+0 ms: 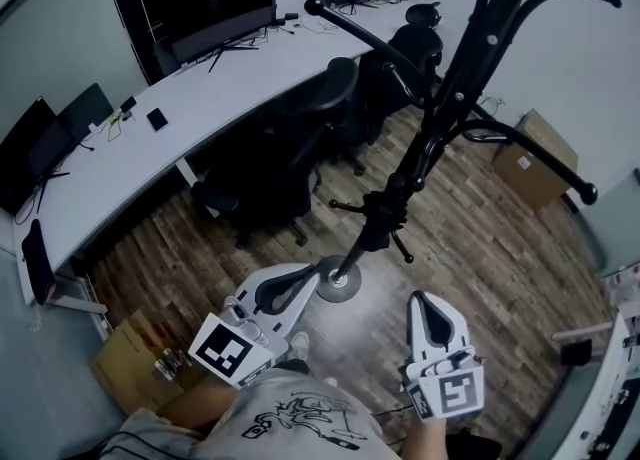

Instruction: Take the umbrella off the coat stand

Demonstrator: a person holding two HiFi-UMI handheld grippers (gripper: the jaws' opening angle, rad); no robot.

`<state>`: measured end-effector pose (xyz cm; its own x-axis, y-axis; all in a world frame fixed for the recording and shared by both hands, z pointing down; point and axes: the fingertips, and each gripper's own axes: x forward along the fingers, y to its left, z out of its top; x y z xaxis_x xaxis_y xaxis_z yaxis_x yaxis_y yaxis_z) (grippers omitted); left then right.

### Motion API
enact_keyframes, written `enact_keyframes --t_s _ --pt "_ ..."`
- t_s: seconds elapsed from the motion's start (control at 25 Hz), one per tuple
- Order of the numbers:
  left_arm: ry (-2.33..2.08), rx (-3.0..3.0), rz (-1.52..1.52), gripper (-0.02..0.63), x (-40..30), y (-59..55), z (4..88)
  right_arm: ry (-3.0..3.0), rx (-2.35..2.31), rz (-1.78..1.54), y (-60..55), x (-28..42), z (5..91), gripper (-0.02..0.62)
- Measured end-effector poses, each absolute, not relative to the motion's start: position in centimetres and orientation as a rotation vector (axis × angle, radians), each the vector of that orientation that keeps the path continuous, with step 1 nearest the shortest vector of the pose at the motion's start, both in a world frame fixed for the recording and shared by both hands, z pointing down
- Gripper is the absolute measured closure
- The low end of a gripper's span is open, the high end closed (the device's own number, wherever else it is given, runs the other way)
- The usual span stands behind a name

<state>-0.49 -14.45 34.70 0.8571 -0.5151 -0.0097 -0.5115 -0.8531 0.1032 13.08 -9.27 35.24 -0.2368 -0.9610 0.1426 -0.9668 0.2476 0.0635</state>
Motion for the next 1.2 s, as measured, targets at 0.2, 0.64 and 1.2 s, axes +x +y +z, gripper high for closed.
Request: enact_keyframes --t_s 0.2,0.64,1.2 --pt "-0.763 2.945 -0.065 0.577 -1.1 -17.1 34.8 -2.314 1.864 0.056 -11.8 12.7 35.5 0.577" --pt "-0.588 3.033 -0.203 0.574 1.1 -20.7 33.0 -2.285 1.897 0.043 -16.4 13.2 36.5 0.536" --pt "-0.511 3.154 -0.165 0.574 8.6 -23.1 32.0 -2.427 1.745 0.102 -23.4 15.4 39.9 0.431"
